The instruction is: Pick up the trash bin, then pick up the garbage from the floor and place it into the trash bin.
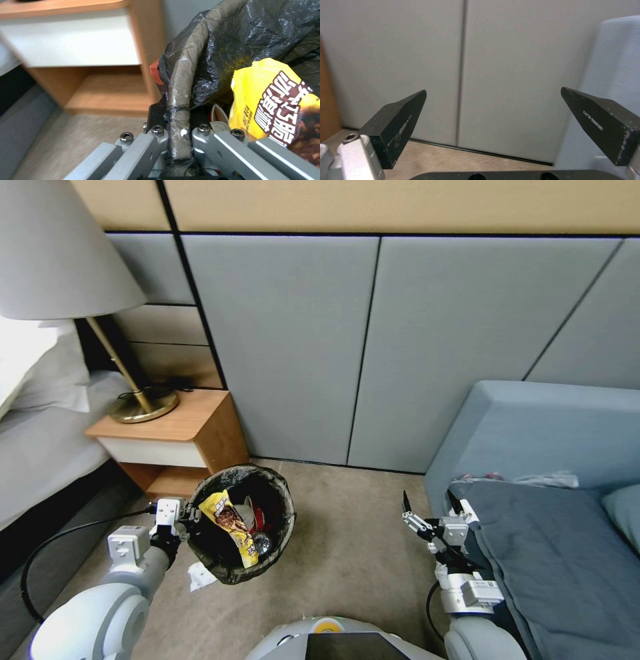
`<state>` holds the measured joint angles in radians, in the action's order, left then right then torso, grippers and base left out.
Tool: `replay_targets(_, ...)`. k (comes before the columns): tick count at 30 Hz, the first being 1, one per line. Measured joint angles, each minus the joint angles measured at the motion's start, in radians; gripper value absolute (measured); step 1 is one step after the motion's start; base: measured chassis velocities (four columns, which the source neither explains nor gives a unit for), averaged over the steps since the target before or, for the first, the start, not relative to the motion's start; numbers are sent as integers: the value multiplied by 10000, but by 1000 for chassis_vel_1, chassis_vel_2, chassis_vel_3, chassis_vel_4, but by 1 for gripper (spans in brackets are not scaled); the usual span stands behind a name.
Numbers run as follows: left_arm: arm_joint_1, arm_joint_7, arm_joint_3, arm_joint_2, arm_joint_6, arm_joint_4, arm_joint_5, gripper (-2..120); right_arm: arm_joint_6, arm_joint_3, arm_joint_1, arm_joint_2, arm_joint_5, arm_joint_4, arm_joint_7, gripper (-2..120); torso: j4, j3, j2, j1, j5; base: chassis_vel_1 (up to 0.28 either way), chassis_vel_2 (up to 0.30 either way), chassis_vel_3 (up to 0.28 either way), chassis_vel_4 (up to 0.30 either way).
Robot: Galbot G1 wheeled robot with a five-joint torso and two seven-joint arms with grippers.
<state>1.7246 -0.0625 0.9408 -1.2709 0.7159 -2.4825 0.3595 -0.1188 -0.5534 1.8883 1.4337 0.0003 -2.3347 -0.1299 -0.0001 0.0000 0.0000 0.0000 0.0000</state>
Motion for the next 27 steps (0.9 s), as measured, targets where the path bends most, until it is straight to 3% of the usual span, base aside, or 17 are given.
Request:
replay_targets(17,129,41,56,-31,-5,-145,-25,1,67,142,-92,-113,6,158,-23,100,1,0,0,0,0,89,83,81,80)
replay_targets(27,170,53,116,17,-5,-166,-31,1,756,292,-220,-147,65,78,-278,100,0,0,0,0,0,79,88,88,85)
